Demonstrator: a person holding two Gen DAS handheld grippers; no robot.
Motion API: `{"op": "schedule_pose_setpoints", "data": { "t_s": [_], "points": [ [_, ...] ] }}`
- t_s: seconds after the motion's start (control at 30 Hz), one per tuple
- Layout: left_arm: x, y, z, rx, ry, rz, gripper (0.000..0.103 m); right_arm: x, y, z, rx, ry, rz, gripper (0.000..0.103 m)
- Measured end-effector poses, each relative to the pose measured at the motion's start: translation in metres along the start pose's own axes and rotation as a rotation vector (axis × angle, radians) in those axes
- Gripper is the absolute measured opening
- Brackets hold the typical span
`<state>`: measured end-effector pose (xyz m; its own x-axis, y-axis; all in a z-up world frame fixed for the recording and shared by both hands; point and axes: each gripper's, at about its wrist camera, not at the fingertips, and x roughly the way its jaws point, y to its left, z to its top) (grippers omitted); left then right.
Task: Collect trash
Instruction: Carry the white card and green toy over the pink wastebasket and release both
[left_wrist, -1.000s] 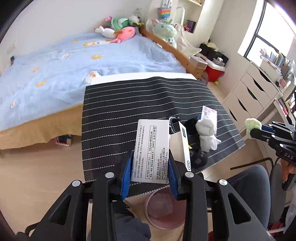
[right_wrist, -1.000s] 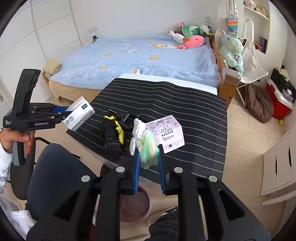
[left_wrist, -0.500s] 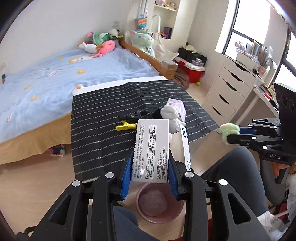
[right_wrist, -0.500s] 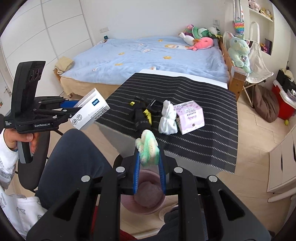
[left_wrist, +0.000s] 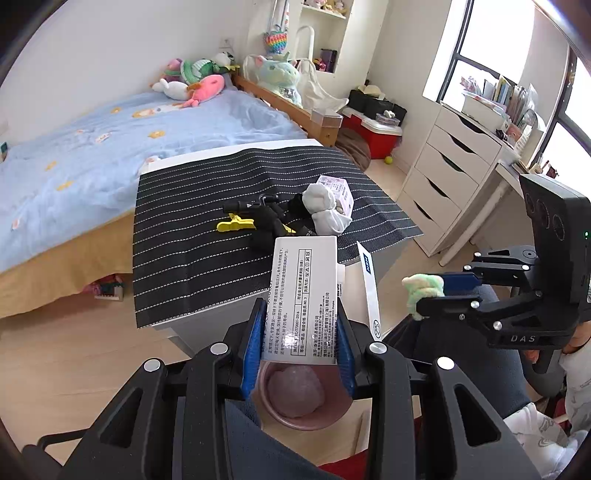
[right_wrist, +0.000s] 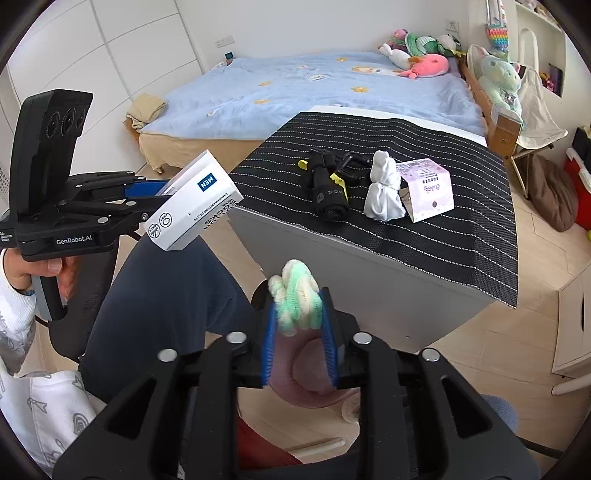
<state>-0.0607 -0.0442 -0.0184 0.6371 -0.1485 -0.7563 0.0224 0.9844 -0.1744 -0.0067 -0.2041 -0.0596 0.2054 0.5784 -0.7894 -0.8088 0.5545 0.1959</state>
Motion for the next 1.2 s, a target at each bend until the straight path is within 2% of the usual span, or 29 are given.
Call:
{"op": "schedule_pose_setpoints", "data": {
  "t_s": [0.03,0.13,0.23,0.33,0.73,1.07,1.17,1.2],
  "points": [
    [0.0,0.0,0.0,0.001,0.001,0.001,0.034,0.0,-0.001,0.0,0.007,-0.004,-0.001,0.054],
    [0.001,0.0,0.0,0.0,0.002,-0.002,0.034,-0.002,-0.003,0.0,0.027,-0.012,0.009,0.072],
    [0.002,-0.001,-0.002,0.005,0.008,-0.004,0.034,-0.004,-0.006,0.001,0.039,-0.019,0.008,0.084],
    [0.003,-0.002,-0.003,0.013,0.012,-0.009,0.034,-0.006,-0.009,0.0,0.059,-0.022,0.001,0.089],
    [0.015,-0.021,-0.005,0.074,0.047,-0.026,0.034,-0.026,-0.021,0.001,0.085,-0.049,-0.107,0.093],
    [0.018,-0.038,-0.003,0.126,0.062,-0.043,0.035,-0.045,-0.036,0.003,0.114,-0.094,-0.145,0.093],
    [0.019,-0.042,-0.002,0.136,0.066,-0.045,0.043,-0.047,-0.037,0.004,0.12,-0.102,-0.145,0.093],
    [0.019,-0.042,-0.002,0.137,0.064,-0.049,0.052,-0.047,-0.038,0.005,0.121,-0.103,-0.146,0.093]
  ]
}}
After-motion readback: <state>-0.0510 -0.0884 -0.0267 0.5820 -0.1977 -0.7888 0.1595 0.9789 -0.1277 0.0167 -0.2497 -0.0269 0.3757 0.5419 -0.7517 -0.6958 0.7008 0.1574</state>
